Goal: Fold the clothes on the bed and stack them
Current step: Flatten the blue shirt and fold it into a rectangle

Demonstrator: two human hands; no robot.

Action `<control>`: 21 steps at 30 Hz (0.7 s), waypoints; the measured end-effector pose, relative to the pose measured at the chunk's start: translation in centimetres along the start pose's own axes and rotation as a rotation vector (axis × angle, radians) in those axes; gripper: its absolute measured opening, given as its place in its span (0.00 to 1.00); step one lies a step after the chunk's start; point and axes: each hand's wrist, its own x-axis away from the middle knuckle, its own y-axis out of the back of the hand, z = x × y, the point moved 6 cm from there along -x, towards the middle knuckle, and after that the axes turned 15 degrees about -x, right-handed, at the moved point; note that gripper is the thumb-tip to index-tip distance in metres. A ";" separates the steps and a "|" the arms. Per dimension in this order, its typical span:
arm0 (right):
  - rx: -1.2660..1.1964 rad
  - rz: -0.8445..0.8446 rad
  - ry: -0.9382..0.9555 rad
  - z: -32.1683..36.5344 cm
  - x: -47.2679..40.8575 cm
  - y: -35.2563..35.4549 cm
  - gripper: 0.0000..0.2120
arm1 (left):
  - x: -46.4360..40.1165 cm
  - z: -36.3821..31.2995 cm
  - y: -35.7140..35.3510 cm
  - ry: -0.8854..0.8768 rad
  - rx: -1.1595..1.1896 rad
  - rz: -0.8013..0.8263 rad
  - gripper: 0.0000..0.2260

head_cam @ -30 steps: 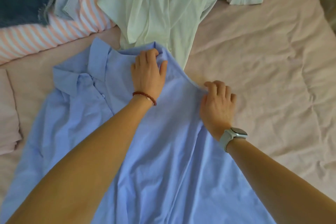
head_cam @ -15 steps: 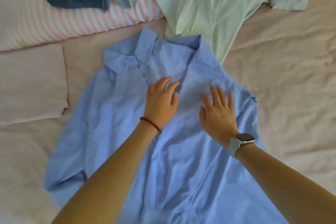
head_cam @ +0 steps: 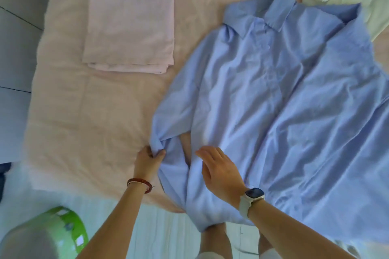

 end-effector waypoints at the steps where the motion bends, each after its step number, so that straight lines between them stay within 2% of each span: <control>1: -0.014 0.024 -0.028 0.3 -0.2 -1.2 0.14 | -0.1 0.7 0.0 -0.014 0.058 0.040 0.14; 3: -0.059 0.074 -0.158 0.0 -0.7 -3.5 0.15 | -0.5 1.7 0.5 -0.034 0.174 0.062 0.07; 5: -0.184 0.151 -0.353 -0.4 -0.8 -5.6 0.17 | -0.6 2.1 1.6 -0.087 0.281 0.058 0.06; 9: -0.537 0.048 -0.652 0.0 -1.6 -7.1 0.14 | 0.9 2.4 7.8 -0.161 0.242 -0.319 0.13; 10: -0.632 0.022 -0.688 0.3 -2.0 -7.4 0.13 | 1.3 2.4 8.8 -0.186 0.260 -0.334 0.13; 11: -0.762 -0.016 -0.727 0.5 -2.3 -7.6 0.12 | 1.7 2.1 9.1 -0.234 0.282 -0.229 0.12; 12: -0.906 -0.069 -0.774 0.7 -2.6 -7.7 0.11 | 2.2 1.3 8.4 -0.309 0.287 -0.014 0.09; 14: -1.119 -0.186 -0.852 0.5 -3.1 -7.5 0.10 | 4.6 0.2 5.6 -0.445 0.158 0.556 0.04; 15: -1.158 -0.224 -0.884 0.1 -3.3 -7.2 0.10 | 5.6 0.3 4.5 -0.474 0.058 0.729 0.07; 16: -1.146 -0.244 -0.914 -0.4 -3.5 -6.9 0.10 | 5.7 0.7 3.9 -0.461 -0.006 0.783 0.08; 17: -1.115 -0.259 -0.937 -0.8 -3.4 -6.6 0.10 | 5.2 0.9 4.0 -0.421 -0.010 0.735 0.08; 18: -1.061 -0.270 -0.952 -1.2 -3.4 -6.3 0.11 | 4.2 1.0 4.5 -0.364 0.041 0.619 0.08; 21: -1.004 -0.271 -0.935 -2.0 -3.2 -4.1 0.05 | 0.9 1.6 6.6 -0.241 0.109 0.161 0.07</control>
